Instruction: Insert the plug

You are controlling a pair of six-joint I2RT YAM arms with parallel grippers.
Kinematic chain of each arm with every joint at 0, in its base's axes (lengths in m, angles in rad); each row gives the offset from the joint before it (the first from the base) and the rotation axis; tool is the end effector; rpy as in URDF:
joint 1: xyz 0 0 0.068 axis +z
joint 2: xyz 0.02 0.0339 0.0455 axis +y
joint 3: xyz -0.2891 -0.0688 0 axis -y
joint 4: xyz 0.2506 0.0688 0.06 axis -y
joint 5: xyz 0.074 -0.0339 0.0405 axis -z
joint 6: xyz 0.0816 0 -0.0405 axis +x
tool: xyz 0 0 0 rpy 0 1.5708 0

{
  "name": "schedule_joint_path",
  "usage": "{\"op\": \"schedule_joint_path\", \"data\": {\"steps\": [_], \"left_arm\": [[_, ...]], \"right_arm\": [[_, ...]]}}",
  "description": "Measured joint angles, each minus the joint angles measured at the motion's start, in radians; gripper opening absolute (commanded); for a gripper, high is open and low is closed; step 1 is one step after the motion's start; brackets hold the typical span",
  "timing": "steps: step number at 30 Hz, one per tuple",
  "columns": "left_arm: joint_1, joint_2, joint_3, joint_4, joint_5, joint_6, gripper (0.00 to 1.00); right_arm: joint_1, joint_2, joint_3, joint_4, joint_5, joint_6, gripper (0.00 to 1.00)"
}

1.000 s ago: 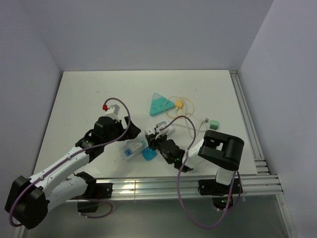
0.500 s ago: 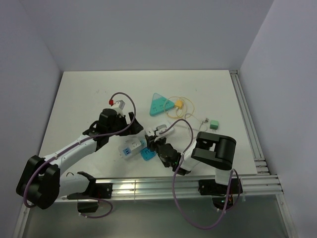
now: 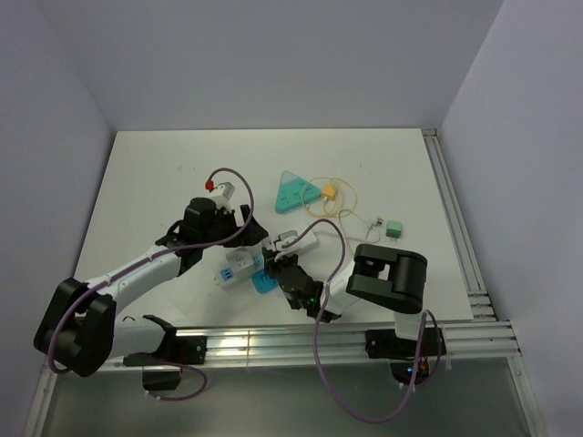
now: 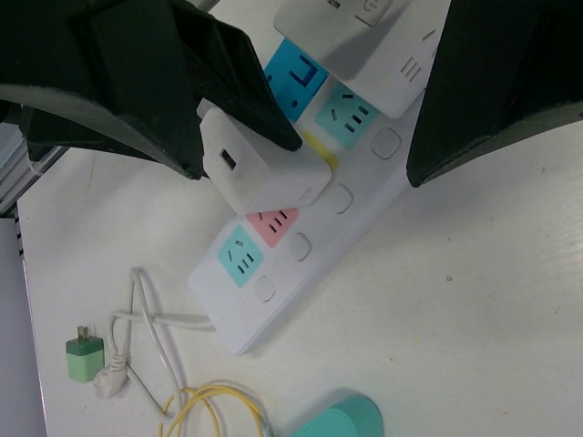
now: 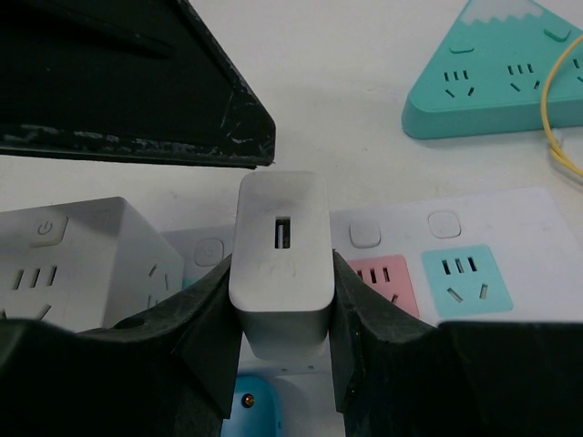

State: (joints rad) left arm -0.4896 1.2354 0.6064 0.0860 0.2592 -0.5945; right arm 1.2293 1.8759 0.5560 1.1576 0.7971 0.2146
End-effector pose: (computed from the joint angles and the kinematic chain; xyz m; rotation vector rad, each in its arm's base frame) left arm 0.2493 -0.1566 0.2086 0.0469 2.2321 -0.8970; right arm 0.1744 0.3163 0.1402 -0.2771 1.6765 0.3926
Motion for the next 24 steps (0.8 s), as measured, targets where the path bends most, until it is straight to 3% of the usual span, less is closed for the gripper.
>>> {"op": "schedule_joint_path", "data": {"steps": [15,24], "left_arm": [[0.009,0.056,0.000,0.031,0.006,0.016,0.97],[0.100,0.056,-0.077,0.105,0.038,-0.014,0.96]], "right_arm": [[0.025,0.045,0.066,-0.043,0.095,0.022,0.00],[0.025,0.045,0.093,-0.110,0.081,0.036,0.00]]}}
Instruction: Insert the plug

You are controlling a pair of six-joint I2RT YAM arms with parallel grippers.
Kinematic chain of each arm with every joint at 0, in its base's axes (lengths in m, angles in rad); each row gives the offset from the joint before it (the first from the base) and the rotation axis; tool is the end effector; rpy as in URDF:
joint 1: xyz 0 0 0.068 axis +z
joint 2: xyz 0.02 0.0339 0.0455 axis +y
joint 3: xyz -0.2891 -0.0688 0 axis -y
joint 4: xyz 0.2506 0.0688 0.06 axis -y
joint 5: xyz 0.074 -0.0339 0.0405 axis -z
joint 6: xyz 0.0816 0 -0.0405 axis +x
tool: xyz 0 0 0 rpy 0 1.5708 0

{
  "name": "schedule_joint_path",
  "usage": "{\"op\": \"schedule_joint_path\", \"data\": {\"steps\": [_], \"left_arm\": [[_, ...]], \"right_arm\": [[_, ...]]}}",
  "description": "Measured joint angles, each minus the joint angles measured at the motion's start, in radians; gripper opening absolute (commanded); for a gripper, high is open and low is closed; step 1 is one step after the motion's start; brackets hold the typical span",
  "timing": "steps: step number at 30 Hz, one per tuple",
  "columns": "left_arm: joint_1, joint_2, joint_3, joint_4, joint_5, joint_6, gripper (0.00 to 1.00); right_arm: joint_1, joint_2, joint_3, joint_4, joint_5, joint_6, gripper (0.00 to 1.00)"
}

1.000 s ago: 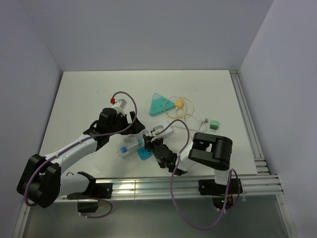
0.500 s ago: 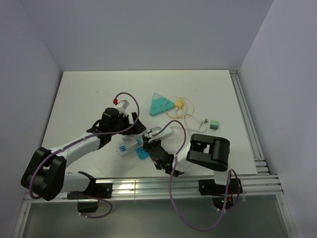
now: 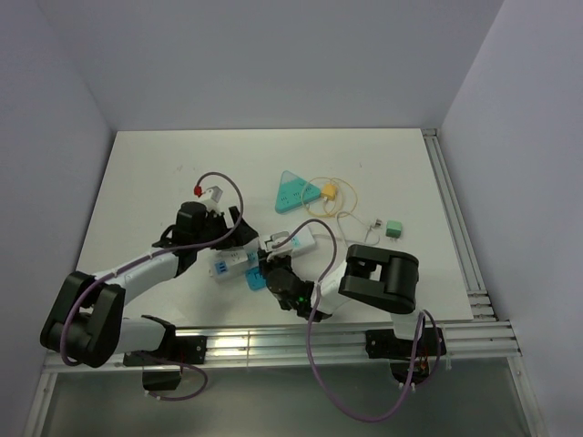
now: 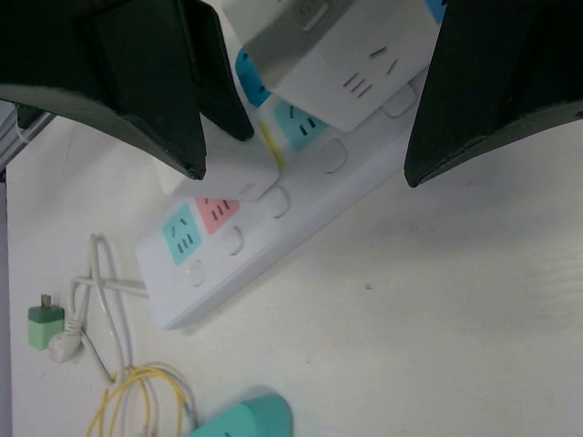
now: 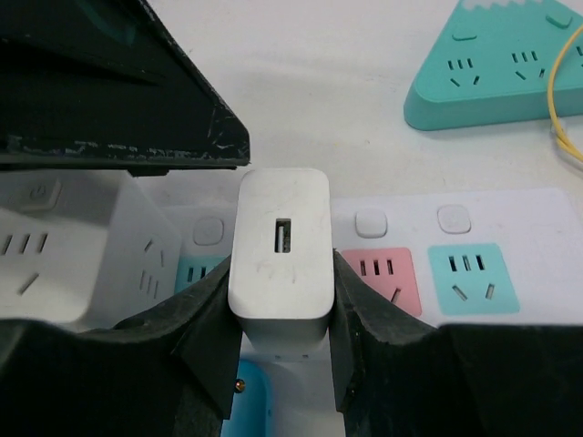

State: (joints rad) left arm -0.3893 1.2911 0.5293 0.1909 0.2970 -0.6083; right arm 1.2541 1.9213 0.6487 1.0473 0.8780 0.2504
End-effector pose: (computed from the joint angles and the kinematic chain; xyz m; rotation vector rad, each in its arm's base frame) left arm 0.2600 -0.1325 0.1797 -0.0629 2.2503 -0.8810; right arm 0.1759 0.3351 0.1349 -0.2473 1.7070 0.3256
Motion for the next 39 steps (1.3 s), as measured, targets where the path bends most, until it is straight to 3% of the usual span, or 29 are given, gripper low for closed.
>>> {"op": "schedule_joint_path", "data": {"steps": [9,22,33,39], "left_arm": [[0.130,-0.028,-0.092,0.041,0.044,-0.045,0.94],[0.160,0.007,-0.163,0.223,0.119,-0.093,0.89],[0.164,-0.042,-0.163,0.177,0.095,-0.083,0.89],[0.167,-0.094,-0.159,0.119,0.046,-0.083,0.98]], "right_arm": [[0.000,0.031,0.070,-0.088,0.002,0.008,0.00],[-0.040,0.008,0.111,-0.208,-0.094,0.029,0.00],[-0.084,-0.001,0.198,-0.361,-0.254,0.027,0.00],[-0.091,0.010,0.249,-0.429,-0.262,0.034,0.00]]}}
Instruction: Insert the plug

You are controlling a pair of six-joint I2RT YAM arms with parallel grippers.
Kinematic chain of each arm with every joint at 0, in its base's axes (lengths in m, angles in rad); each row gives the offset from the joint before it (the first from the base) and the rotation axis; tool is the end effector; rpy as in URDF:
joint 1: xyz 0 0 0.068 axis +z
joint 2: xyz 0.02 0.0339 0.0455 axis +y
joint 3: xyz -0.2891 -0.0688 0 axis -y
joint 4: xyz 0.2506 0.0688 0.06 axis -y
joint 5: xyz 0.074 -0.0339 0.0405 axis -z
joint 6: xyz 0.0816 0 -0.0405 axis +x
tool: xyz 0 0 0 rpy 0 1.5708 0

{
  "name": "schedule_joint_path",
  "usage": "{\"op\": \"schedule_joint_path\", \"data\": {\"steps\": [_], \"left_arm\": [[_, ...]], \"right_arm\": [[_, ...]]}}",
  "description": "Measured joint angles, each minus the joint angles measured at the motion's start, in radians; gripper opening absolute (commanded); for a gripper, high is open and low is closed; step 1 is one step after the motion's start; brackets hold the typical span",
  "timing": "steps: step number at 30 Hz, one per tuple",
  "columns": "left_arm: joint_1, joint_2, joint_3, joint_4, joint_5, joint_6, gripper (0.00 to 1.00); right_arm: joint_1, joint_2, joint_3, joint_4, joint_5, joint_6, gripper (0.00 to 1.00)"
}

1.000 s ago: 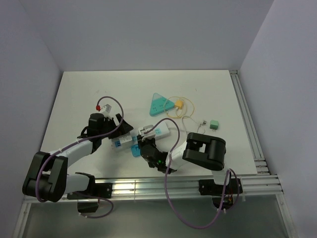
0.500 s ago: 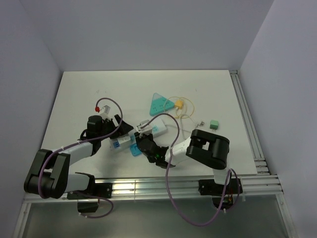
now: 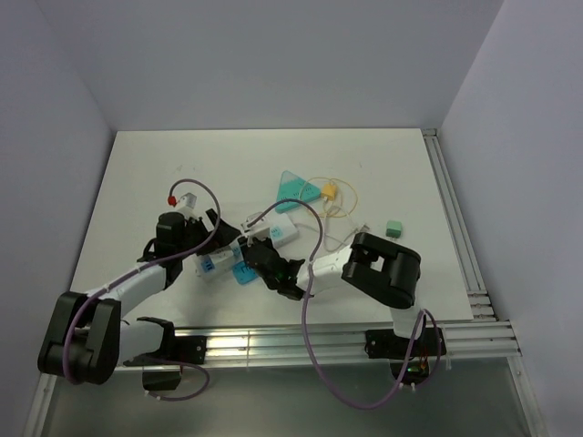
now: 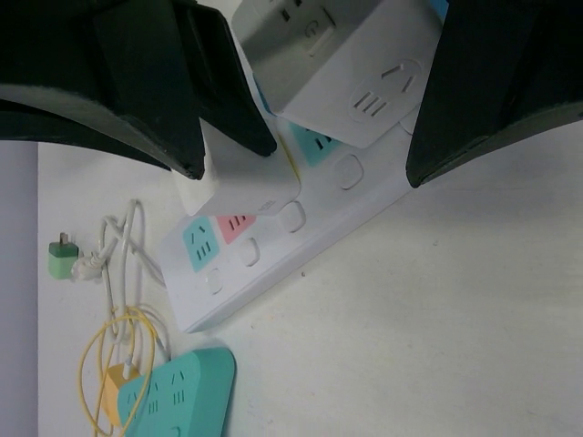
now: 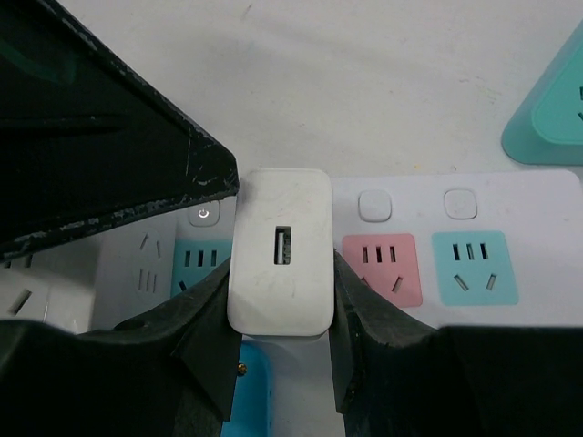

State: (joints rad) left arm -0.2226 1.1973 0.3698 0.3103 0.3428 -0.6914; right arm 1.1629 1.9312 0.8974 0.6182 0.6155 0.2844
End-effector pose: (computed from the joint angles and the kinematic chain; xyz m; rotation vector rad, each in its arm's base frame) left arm 0.2469 -0.0840 0.1642 -0.2922 2.1669 -0.8963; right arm 0.2140 0.3764 0.1426 -0.4478 1.8707 0.3642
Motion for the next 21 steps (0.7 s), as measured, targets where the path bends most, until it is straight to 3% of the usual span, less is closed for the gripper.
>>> {"op": "schedule_joint_path", "data": {"steps": [10,15,18,21], "left_arm": [[0.088,-0.150,0.143,-0.182,-0.145,-0.041,0.99],[0.129,-0.276,0.147,-0.232,-0.235,-0.091,0.99],[0.130,-0.297,0.153,-0.257,-0.260,-0.097,1.00],[0.133,-0.294,0.157,-0.283,-0.263,-0.096,1.00]], "right_arm": [[-0.045,0.069,0.135,-0.086,-0.018,0.035,0.00],[-0.103,0.159,0.311,-0.196,-0.031,0.048,0.00],[-0.124,0.241,0.464,-0.278,-0.024,0.059,0.33],[-0.136,0.272,0.526,-0.313,-0.041,0.062,0.42]]}}
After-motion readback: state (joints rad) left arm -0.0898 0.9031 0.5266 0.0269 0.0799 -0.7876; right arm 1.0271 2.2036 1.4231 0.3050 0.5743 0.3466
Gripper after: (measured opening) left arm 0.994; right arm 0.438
